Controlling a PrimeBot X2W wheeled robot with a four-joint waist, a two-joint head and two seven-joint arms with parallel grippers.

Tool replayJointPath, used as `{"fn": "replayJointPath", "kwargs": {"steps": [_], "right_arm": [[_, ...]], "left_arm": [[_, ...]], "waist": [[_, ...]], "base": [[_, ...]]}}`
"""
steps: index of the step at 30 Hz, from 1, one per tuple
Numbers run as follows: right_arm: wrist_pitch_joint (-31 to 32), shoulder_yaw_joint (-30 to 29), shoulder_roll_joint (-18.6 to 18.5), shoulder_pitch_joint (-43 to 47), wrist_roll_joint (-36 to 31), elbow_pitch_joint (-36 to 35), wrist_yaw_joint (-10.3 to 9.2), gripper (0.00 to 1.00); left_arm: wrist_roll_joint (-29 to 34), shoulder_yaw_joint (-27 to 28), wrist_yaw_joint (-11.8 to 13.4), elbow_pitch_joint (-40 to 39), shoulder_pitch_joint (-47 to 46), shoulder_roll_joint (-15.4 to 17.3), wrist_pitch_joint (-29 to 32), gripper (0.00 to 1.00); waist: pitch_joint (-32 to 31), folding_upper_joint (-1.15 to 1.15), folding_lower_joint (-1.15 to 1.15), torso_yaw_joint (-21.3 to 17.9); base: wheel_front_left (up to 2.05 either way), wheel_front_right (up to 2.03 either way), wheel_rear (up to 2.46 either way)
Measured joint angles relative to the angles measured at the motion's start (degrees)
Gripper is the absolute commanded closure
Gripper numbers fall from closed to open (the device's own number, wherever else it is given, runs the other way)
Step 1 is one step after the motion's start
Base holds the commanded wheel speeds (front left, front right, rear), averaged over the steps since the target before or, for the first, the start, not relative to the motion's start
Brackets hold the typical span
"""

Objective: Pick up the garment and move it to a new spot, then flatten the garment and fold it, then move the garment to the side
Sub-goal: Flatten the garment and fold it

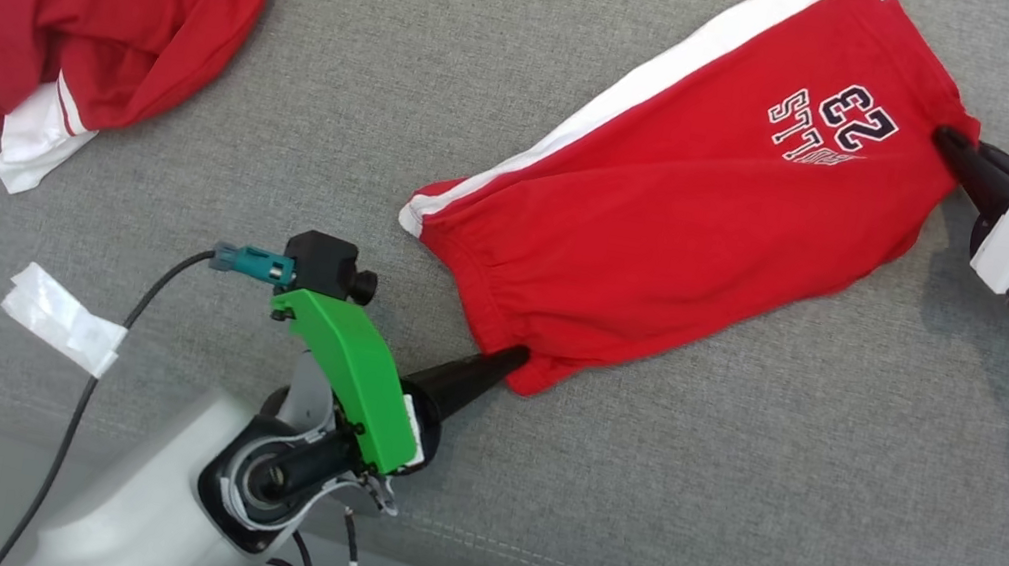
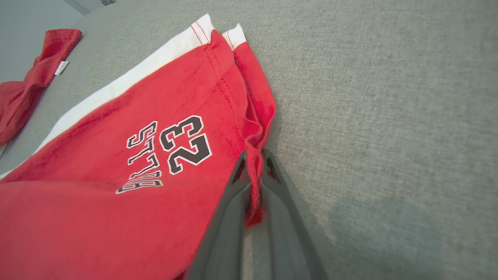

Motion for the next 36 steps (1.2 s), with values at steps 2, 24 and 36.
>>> {"fn": "replayJointPath", "kwargs": {"steps": [2,24,36], "right_arm": [[0.0,0.0,-0.1,0.5,0.7,-0.8,0.0,1.0],[-10.4,0.2,-0.6,15.1,5.1,-10.7,0.01,1.0],[-19.3,-2.2,1.1,23.2,7.2,-16.3,-0.09,1.0]], "left_arm": [[-0.2,0.4,0.0,0.1,0.0,0.9,0.8,1.0],[-4.0,3.7,-1.3,-0.1,3.9,12.9,7.3,1.0],[-6.6,5.2,-1.2,-1.5,6.2,16.0,9.0,1.0]], "waist": [[-0.3,0.0,0.0,-0.3],[-3.6,0.0,0.0,-7.5],[-4.6,0.0,0.0,-12.5]], "base": [[0.0,0.0,0.0],[0.0,0.0,0.0],[0.0,0.0,0.0]]}}
